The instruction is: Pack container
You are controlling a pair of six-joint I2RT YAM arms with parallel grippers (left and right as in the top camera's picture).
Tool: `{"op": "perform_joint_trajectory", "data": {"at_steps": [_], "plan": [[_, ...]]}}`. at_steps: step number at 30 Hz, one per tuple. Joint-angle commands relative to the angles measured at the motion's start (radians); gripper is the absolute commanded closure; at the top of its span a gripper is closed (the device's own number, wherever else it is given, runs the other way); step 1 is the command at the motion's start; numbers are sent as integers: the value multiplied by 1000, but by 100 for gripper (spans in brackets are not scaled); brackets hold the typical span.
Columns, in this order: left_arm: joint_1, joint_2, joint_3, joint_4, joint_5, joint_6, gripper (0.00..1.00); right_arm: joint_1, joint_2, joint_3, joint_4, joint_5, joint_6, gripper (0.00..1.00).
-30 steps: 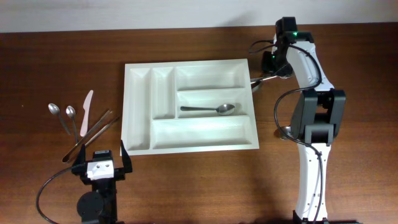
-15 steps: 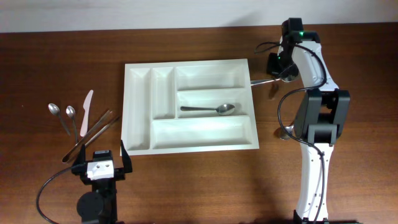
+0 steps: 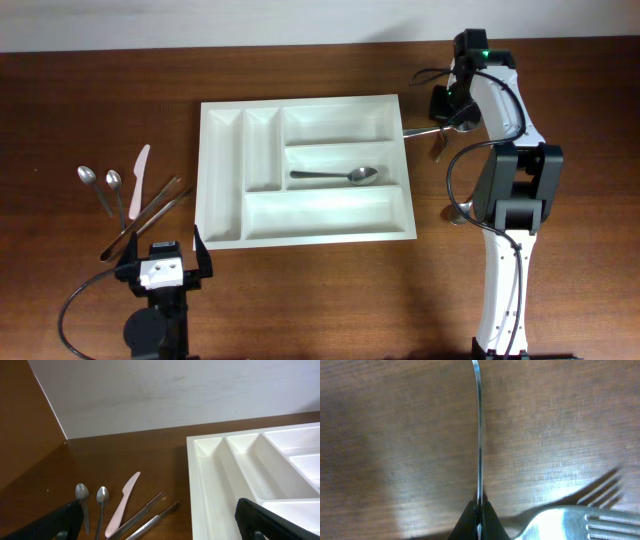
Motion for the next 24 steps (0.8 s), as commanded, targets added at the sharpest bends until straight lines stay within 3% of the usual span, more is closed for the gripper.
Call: {"op": "perform_joint_trajectory", "data": {"at_steps": [1,14,24], "plan": [[-2,-6,-3,-2,-7,12,1,-4,55,27,-35,17,-2,96],[-2,-6,-3,-2,-7,12,1,-2,55,347,-200,34,-66,96],[-2,-6,-3,-2,-7,12,1,44,32,469,-248,-201,-335,96]]}}
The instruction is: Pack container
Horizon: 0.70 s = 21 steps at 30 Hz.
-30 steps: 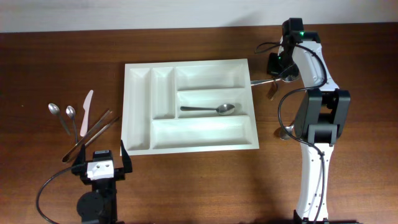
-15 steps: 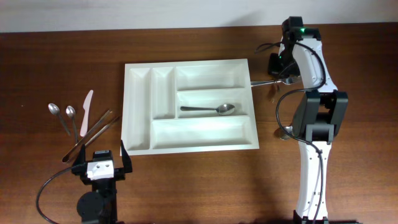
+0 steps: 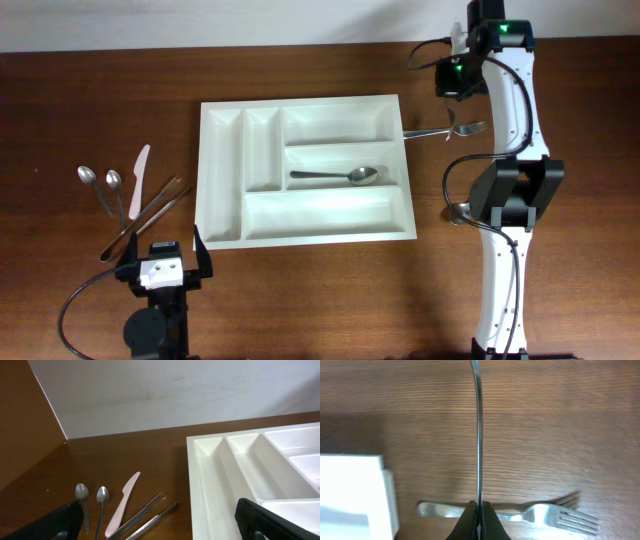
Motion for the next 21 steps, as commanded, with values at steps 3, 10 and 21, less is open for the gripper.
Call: {"op": "perform_joint_trajectory", "data": {"at_steps": [3,10,21], "plan": [[-2,-6,-3,-2,-7,12,1,77,-35,69,-7,-83,-192,96],[-2,-6,-3,-2,-7,12,1,206,-43,80,-20,-112,-595,96],[-2,-6,-3,-2,-7,12,1,380,-42,73,40,-112,-1012,96]]}}
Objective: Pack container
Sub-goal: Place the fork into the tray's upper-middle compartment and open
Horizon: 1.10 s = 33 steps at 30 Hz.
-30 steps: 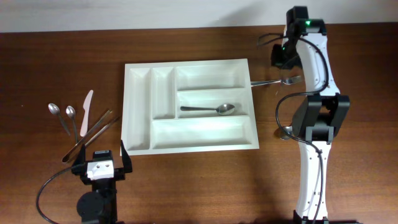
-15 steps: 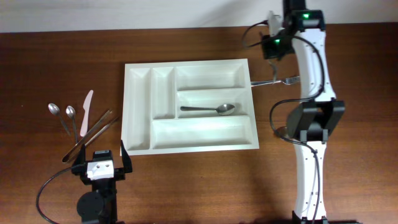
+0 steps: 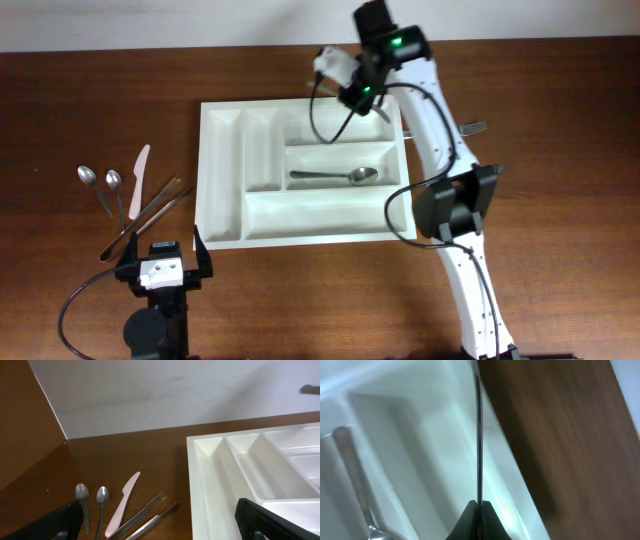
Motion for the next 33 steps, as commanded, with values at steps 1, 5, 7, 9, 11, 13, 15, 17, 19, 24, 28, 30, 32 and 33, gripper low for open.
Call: {"op": "perform_joint_trajectory", "data": {"at_steps": [1,5,7,9,11,13,15,17,19,24,28,30,32,33], "plan": [[-2,-6,-3,-2,-7,12,1,27,-41,14,9,-19,-195,96],[-2,-6,-3,-2,-7,12,1,39,-25,-8,40,-21,-224,96],[-2,-6,-3,-2,-7,12,1,39,-13,-17,48,-23,-224,96],[-2,-6,-3,-2,-7,12,1,39,-5,-33,52,-24,-224,96],[-2,-6,-3,-2,-7,12,1,39,2,-53,59,-24,-224,96],[-2,-6,-3,-2,-7,12,1,39,4,-73,63,-24,-224,96],[-2,-6,-3,-2,-7,12,1,39,4,-98,69,-25,-224,96],[-2,-6,-3,-2,-7,12,1,39,4,-114,70,-25,-224,96],[-2,-6,-3,-2,-7,12,1,39,4,-126,70,-25,-223,95],[-2,-6,-3,-2,-7,12,1,39,4,-129,71,-28,-212,71],[-2,-6,-3,-2,-7,12,1,39,4,-129,81,-33,-171,60],[-2,-6,-3,-2,-7,12,1,39,4,-129,106,-40,-96,55],[-2,-6,-3,-2,-7,12,1,39,3,-126,127,-42,-19,51],[-2,-6,-3,-2,-7,12,1,39,3,-121,135,-42,29,50]]}}
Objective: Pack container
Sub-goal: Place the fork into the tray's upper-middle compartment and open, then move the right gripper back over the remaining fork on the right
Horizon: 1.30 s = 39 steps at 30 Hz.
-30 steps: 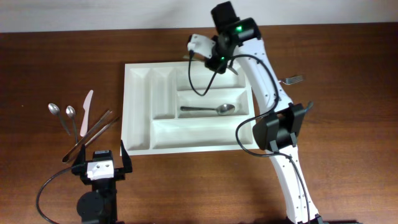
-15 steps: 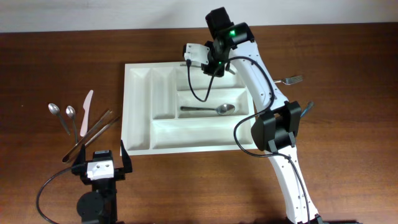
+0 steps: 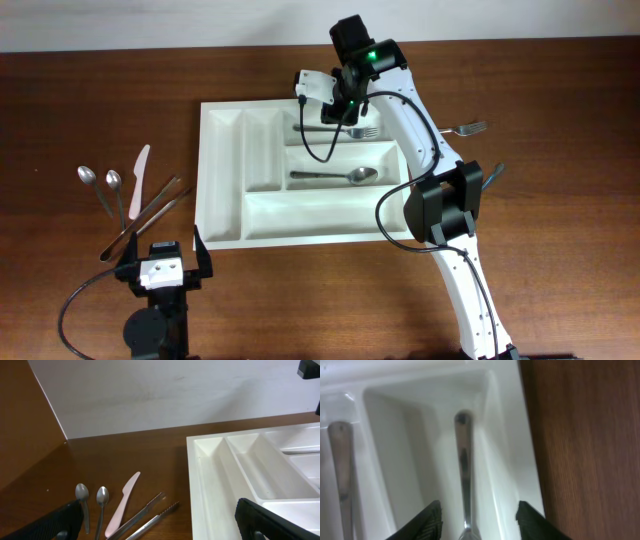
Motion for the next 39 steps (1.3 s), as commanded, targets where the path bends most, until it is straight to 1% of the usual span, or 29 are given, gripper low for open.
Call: {"op": "perform_joint_trajectory", "data": {"at_steps": [1,2,4,7,9,10,11,13,16,19,23,26,29,32,36,39], "plan": [[-2,-6,-3,-2,-7,12,1,-2,2,10,18,-25,186,49],[-2,-6,-3,-2,-7,12,1,-2,2,20,19,-25,229,46],[-2,-6,-3,-2,-7,12,1,-3,2,48,19,-25,319,38],[-2,-6,-3,-2,-7,12,1,-11,1,106,8,-25,518,20],[-2,-6,-3,-2,-7,12,1,-21,1,140,-7,-26,660,11],[-2,-6,-3,-2,-7,12,1,-28,-1,158,-26,-27,729,4],[-2,-6,-3,-2,-7,12,1,-35,-2,172,-45,-28,761,1],[-2,-6,-3,-2,-7,12,1,-53,-3,192,-74,-45,777,1],[-2,-6,-3,-2,-7,12,1,-98,-8,202,-104,-121,784,0],[-2,-6,-3,-2,-7,12,1,-159,-8,202,-135,-122,888,12],[-2,-6,-3,-2,-7,12,1,-263,-8,202,-189,-91,1031,20],[-2,-6,-3,-2,-7,12,1,-341,-8,202,-227,-65,1130,22],[-2,-6,-3,-2,-7,12,1,-417,-8,202,-267,-51,1187,22],[-2,-6,-3,-2,-7,12,1,-474,-8,202,-304,0,1216,23],[-2,-6,-3,-2,-7,12,1,-529,-8,202,-344,83,1214,23],[-2,-6,-3,-2,-7,12,1,-562,-8,201,-356,107,1202,23]]}}
